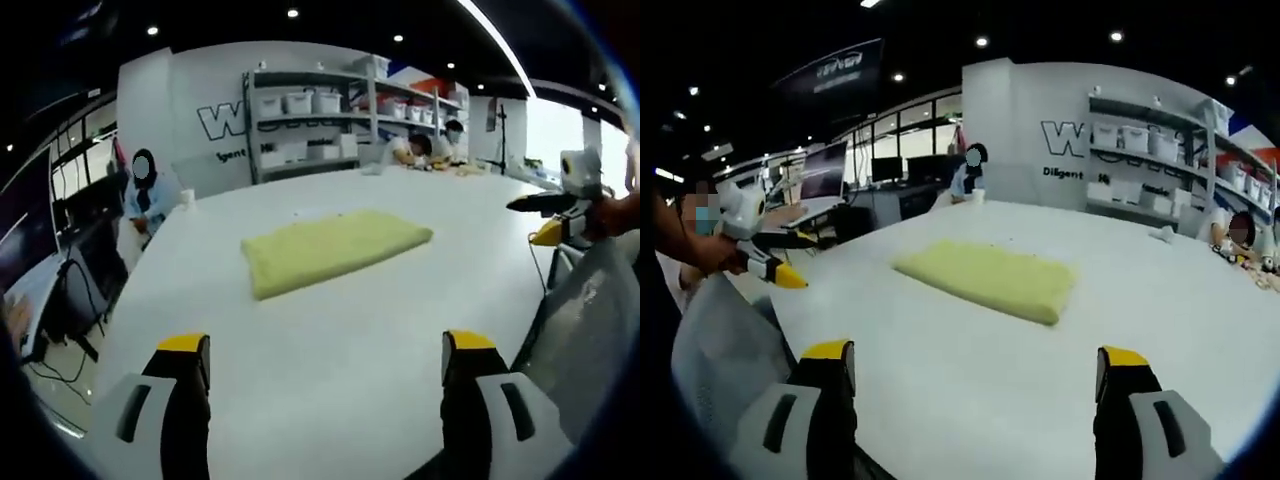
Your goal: Fold the garment on the visible template until the final outline fits inside the template.
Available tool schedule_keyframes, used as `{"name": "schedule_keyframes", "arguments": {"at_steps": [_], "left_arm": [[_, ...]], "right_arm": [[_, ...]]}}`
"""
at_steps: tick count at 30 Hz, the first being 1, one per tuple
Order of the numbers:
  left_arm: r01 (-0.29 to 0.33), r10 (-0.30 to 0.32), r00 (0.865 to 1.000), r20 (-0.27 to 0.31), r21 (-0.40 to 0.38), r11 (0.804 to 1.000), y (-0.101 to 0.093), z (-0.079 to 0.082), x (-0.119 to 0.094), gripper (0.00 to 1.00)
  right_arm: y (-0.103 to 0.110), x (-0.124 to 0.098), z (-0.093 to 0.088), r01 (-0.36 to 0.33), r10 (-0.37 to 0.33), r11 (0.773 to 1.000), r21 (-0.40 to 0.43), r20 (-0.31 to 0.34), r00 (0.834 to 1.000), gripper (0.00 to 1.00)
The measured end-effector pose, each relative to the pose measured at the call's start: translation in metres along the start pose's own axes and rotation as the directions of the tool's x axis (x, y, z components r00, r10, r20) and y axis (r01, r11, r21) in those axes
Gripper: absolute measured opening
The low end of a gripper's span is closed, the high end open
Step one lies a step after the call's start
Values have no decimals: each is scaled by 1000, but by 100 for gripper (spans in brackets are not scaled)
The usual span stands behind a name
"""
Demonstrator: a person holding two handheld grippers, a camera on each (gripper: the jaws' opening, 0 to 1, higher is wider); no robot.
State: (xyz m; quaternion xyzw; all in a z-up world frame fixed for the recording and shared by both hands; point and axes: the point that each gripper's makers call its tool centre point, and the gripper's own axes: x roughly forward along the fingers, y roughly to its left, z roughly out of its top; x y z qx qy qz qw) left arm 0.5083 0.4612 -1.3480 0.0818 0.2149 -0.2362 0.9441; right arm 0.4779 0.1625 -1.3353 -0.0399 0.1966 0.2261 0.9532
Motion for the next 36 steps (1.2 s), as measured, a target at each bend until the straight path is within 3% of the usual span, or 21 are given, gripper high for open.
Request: {"name": "schedule_keyframes", "arguments": {"at_steps": [36], "left_arm": [[6, -6, 1000, -8, 3, 1000, 5, 6, 2, 99]], "right_arm": [[-2, 10, 13, -17, 17, 999, -28, -7, 1000, 99]]}}
